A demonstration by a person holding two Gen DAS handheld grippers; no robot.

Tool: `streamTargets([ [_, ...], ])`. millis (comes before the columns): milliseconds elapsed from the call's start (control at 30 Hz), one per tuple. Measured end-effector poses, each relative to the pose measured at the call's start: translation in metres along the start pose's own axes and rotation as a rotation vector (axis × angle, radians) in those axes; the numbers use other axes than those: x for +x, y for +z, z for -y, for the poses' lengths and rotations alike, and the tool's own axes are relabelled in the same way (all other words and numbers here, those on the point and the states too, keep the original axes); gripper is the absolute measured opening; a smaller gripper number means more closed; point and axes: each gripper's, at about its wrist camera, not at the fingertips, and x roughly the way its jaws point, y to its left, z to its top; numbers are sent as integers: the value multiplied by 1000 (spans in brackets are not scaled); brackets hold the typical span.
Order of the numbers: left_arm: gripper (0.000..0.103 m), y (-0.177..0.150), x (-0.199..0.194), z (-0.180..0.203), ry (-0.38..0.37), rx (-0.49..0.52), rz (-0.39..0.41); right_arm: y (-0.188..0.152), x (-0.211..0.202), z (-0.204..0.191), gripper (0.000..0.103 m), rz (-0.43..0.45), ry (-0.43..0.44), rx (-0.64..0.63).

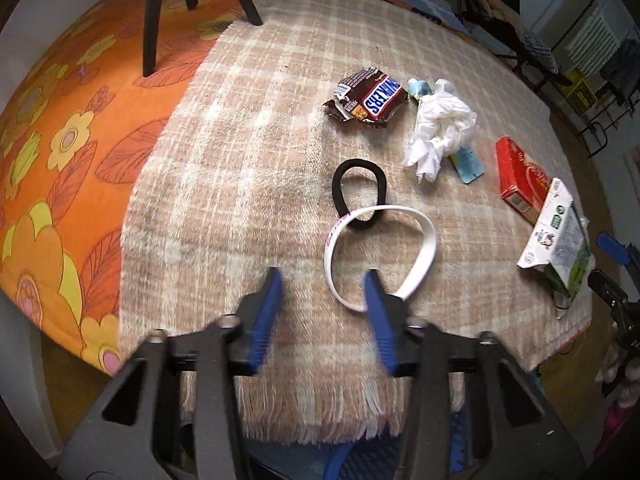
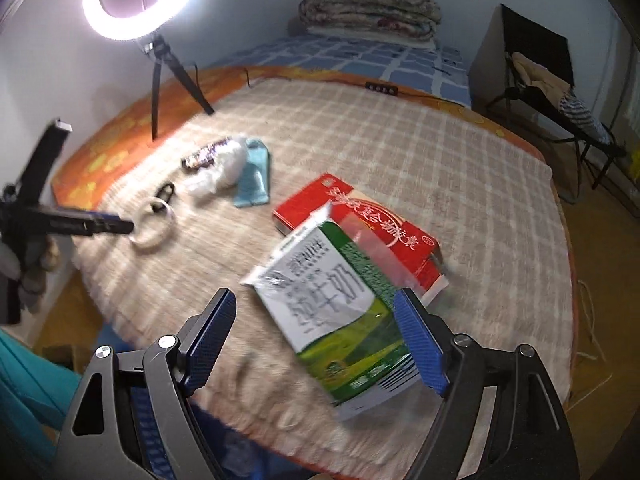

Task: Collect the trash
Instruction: 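Grasp white rubber band with left gripper while right gripper grasps milk carton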

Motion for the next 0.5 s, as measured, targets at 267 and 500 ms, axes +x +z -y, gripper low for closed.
streamTargets([
  [267, 8, 8, 12, 9, 52, 49, 18, 8, 22, 15, 81, -37, 41, -16],
  [500, 4, 11, 11, 13, 70, 70, 38, 10, 31, 13, 81, -72, 95, -52],
])
